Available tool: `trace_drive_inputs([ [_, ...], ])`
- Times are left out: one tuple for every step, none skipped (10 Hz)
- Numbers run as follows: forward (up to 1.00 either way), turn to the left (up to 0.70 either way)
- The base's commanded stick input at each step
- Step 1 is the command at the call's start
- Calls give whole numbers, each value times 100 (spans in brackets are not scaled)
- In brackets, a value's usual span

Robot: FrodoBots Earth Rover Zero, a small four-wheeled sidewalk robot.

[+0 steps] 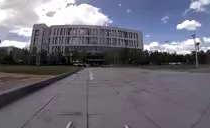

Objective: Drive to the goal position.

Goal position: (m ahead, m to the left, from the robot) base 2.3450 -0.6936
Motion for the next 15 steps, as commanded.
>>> trace_drive_inputs([
  [70, 0],
  [70, 0],
  [70, 0],
  [70, 0],
  [70, 0],
  [70, 0],
  [70, 0],
  [70, 0],
  [70, 0],
  [70, 0],
  [70, 0],
  [70, 0],
  [70, 0],
  [70, 0],
  [70, 0],
])
